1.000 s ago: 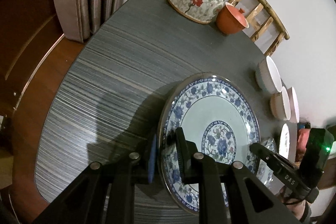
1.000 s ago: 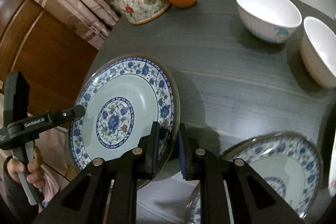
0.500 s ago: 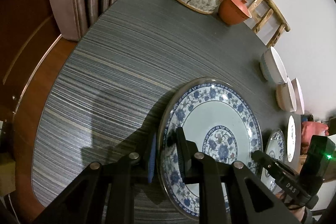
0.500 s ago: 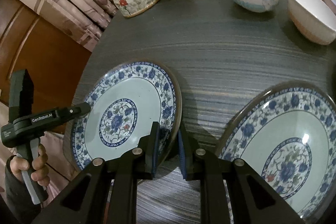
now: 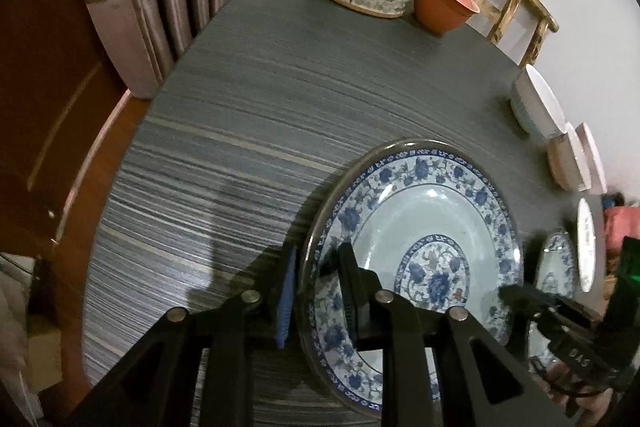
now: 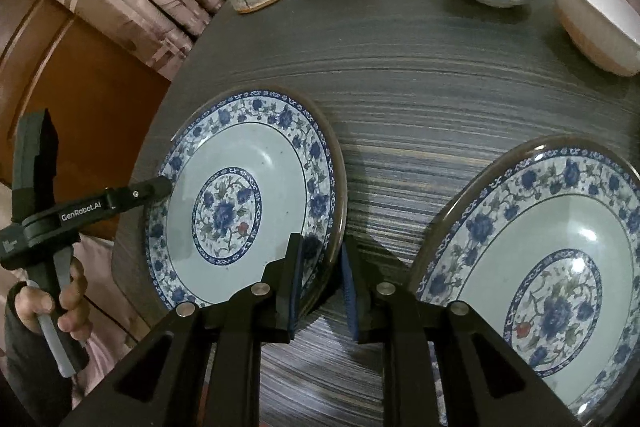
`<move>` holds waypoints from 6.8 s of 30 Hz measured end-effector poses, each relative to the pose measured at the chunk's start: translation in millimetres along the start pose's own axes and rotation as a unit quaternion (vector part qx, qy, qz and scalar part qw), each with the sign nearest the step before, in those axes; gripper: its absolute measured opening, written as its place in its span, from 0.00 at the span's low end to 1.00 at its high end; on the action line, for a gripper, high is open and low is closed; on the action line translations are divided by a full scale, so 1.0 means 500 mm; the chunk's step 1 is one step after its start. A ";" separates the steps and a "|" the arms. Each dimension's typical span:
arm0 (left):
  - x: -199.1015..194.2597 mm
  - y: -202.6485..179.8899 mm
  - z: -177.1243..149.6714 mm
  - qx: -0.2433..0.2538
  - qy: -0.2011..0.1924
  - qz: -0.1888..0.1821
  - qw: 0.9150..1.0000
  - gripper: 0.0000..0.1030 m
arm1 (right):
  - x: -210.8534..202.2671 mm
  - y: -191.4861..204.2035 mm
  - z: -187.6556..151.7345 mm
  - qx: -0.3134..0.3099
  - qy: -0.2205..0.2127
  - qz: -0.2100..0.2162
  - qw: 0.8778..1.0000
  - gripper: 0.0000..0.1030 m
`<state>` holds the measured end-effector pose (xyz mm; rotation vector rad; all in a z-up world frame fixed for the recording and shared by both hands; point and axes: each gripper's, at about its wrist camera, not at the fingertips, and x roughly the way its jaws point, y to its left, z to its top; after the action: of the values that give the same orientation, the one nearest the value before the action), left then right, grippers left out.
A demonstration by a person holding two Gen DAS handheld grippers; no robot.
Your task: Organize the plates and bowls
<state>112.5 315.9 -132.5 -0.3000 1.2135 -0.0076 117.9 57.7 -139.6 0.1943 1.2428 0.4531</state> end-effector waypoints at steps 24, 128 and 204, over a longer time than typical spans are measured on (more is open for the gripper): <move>-0.148 -0.143 -0.013 0.076 -0.073 0.053 0.993 0.27 | -0.162 -0.066 0.000 -0.032 -0.043 0.026 0.998 0.29; -0.078 -0.309 -0.080 0.008 -0.005 -0.071 0.997 0.19 | -0.253 -0.289 -0.027 0.023 -0.060 0.053 0.997 0.14; -0.112 -0.092 -0.031 -0.050 -0.029 0.002 0.998 0.30 | -0.003 0.021 0.056 -0.052 0.047 0.027 0.997 0.42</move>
<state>85.1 277.4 -75.0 -0.3834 1.1597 0.0646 141.7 69.4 -125.2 0.1196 1.3038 0.5775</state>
